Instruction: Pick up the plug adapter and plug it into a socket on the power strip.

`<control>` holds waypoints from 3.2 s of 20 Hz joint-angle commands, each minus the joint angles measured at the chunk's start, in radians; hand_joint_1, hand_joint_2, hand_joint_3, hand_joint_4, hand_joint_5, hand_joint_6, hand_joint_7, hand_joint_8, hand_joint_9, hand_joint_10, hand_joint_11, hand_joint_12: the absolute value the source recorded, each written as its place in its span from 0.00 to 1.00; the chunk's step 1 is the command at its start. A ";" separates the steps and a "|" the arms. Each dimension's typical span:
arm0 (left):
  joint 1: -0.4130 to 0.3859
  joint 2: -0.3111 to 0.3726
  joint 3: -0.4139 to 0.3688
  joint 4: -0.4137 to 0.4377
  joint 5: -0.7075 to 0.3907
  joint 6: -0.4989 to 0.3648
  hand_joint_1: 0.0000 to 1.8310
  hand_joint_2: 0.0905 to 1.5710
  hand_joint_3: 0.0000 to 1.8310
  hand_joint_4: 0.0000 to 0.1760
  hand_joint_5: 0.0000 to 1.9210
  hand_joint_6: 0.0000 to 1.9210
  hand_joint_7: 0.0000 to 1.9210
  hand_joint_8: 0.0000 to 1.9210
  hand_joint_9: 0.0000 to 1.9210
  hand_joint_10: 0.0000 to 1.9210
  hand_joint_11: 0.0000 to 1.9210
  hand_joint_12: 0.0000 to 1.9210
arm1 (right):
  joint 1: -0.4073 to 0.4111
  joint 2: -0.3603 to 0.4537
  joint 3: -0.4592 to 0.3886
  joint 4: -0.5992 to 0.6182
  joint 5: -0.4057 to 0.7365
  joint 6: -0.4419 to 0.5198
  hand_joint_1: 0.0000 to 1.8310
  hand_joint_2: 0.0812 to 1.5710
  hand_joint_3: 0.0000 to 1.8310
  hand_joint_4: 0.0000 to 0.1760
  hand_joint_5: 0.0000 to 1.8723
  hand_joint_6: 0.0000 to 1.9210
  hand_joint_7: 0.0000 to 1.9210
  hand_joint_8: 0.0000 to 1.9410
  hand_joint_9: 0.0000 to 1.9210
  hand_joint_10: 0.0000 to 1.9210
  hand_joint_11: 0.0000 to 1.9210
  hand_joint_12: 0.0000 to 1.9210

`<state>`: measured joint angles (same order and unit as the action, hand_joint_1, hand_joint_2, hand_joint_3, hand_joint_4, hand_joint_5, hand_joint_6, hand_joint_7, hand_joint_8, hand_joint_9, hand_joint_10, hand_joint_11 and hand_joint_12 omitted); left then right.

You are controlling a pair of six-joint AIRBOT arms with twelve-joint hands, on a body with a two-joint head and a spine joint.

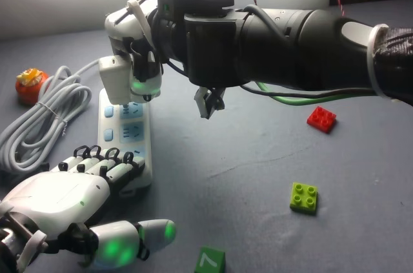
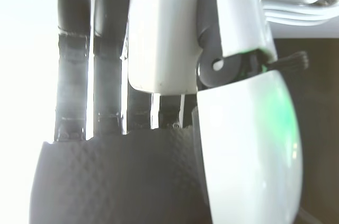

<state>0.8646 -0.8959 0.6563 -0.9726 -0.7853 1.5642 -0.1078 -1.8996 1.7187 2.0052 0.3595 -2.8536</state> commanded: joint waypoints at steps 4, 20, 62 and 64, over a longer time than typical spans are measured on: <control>-0.006 -0.014 -0.004 -0.003 -0.003 -0.010 0.00 0.68 0.00 0.00 0.05 0.00 0.04 0.00 0.04 0.00 0.00 0.11 | 0.000 0.000 0.002 -0.034 -0.047 0.006 0.75 0.67 0.00 0.00 0.57 0.35 0.56 0.49 0.48 0.56 0.36 0.50; -0.003 -0.020 0.001 -0.003 -0.003 -0.010 0.00 0.68 0.00 0.00 0.05 0.00 0.04 0.00 0.04 0.00 0.00 0.12 | 0.002 0.000 0.001 0.006 -0.042 -0.049 0.69 0.66 0.00 0.00 0.61 0.29 0.58 0.48 0.61 0.09 0.36 0.50; -0.015 -0.037 -0.001 -0.003 -0.003 -0.006 0.00 0.68 0.00 0.00 0.03 0.00 0.03 0.00 0.03 0.00 0.00 0.08 | 0.020 -0.105 0.089 0.068 -0.056 -0.119 0.69 0.64 0.00 0.00 0.64 0.24 0.60 0.43 0.66 0.02 0.34 0.53; -0.017 -0.040 -0.001 -0.003 -0.003 -0.005 0.00 0.68 0.00 0.00 0.03 0.00 0.03 0.00 0.03 0.00 0.00 0.08 | 0.016 -0.108 0.089 0.068 -0.052 -0.119 0.69 0.65 0.00 0.00 0.63 0.26 0.60 0.45 0.66 0.02 0.34 0.54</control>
<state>0.8516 -0.9195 0.6556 -0.9951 -0.8051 1.5696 -0.1043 -1.9965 1.8091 2.0975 0.3920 -2.9887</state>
